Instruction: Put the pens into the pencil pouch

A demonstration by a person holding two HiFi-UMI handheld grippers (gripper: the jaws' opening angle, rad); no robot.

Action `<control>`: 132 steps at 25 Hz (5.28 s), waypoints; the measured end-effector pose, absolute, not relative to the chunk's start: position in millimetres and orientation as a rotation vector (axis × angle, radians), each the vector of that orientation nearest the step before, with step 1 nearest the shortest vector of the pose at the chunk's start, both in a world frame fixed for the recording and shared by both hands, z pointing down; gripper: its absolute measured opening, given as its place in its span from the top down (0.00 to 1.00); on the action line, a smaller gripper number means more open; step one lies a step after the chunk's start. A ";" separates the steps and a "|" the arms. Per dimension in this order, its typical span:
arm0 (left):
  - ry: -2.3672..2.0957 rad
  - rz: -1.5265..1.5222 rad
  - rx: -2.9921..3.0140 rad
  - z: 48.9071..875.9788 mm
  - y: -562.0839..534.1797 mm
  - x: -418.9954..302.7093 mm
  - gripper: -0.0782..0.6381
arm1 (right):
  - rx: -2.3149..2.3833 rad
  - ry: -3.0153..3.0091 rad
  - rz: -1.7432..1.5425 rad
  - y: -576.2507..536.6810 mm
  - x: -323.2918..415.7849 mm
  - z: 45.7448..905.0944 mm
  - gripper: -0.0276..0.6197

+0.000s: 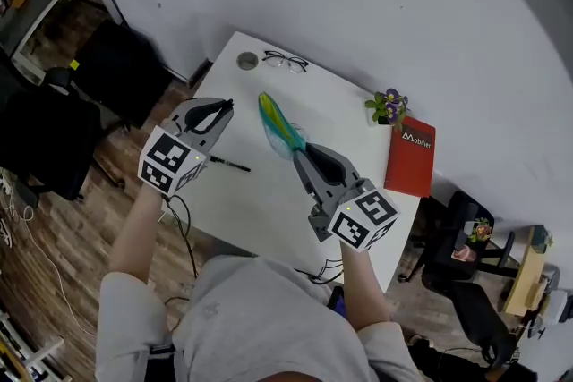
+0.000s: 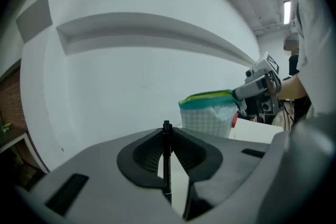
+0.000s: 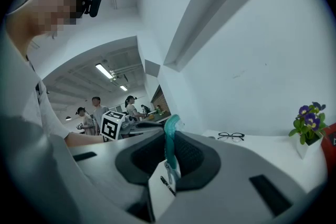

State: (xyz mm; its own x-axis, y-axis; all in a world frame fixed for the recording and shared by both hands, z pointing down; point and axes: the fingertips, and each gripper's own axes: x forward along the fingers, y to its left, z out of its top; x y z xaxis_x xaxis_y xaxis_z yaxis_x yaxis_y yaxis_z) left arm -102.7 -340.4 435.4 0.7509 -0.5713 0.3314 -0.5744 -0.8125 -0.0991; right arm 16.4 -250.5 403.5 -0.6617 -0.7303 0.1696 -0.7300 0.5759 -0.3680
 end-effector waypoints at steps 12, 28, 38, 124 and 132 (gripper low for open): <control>-1.268 -0.280 2.864 294.5 -283.1 -106.6 0.79 | -1.152 2.839 -0.616 -215.1 15.7 391.6 0.85; -1.247 -0.577 2.846 245.3 -247.2 -59.6 0.79 | -1.001 2.871 -0.576 -195.2 19.6 377.2 0.85; -1.146 -0.489 2.851 261.7 -240.5 -38.5 0.77 | -0.939 2.855 -0.526 -191.7 24.3 361.9 0.85; -1.048 0.007 2.929 355.2 -268.6 -78.2 0.82 | -1.250 2.748 -0.601 -194.2 25.3 389.7 0.85; -1.117 -0.434 2.870 274.2 -241.7 -71.5 0.82 | -1.177 2.772 -0.602 -178.0 27.5 388.5 0.85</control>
